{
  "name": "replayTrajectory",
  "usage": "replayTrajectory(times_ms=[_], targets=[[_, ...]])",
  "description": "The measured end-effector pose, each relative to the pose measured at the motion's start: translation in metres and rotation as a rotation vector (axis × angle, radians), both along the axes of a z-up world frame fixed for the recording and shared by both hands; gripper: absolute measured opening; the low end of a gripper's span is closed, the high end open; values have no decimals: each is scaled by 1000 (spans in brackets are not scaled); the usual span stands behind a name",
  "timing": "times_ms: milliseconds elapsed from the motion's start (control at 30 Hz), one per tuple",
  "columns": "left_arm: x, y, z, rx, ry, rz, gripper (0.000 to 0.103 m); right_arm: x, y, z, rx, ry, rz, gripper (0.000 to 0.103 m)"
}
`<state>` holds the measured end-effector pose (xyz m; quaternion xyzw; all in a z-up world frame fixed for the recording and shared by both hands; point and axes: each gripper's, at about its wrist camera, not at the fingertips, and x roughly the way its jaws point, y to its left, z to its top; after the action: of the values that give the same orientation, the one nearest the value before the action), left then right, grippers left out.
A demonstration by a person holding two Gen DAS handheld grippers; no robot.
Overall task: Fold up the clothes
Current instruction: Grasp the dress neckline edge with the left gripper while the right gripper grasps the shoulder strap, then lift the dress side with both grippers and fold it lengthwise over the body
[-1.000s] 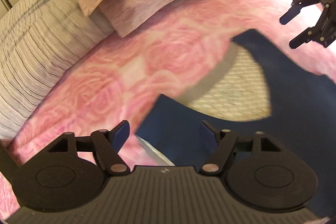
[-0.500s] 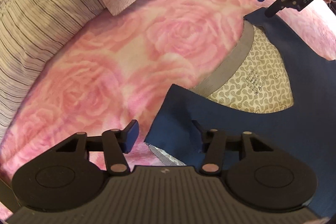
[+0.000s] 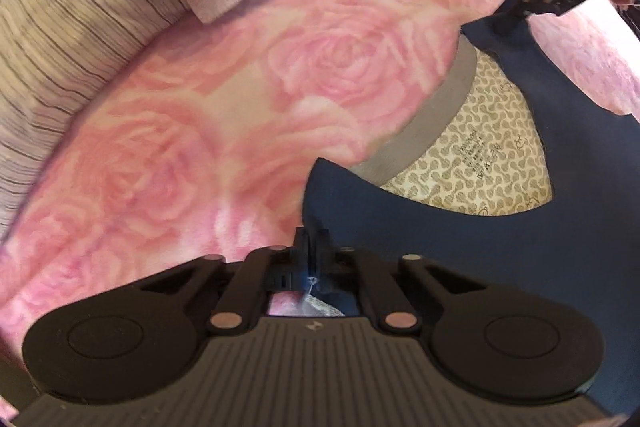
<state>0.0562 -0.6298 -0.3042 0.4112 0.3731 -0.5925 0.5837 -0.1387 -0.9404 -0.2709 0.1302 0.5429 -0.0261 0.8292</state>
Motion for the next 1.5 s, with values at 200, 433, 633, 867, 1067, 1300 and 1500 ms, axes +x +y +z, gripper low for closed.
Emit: replayTrajectory(times_ms=[200, 433, 633, 867, 1067, 1300, 1500], targets=[[-26, 42, 47, -101, -42, -58, 1, -29, 41, 57, -81, -89, 26, 5], [-92, 135, 109, -188, -29, -173, 1, -110, 126, 124, -158, -155, 77, 5], [-180, 237, 131, -192, -33, -297, 0, -197, 235, 138, -222, -123, 157, 4], [-274, 338, 114, -140, -116, -379, 0, -283, 358, 97, -326, -53, 314, 2], [-341, 378, 88, -124, -201, -406, 0, -336, 412, 51, -403, -81, 365, 1], [-396, 416, 67, -127, -348, -415, 0, -389, 449, 24, -511, -154, 406, 1], [-424, 442, 35, -187, -415, -427, 0, -419, 481, -5, -593, -218, 360, 1]])
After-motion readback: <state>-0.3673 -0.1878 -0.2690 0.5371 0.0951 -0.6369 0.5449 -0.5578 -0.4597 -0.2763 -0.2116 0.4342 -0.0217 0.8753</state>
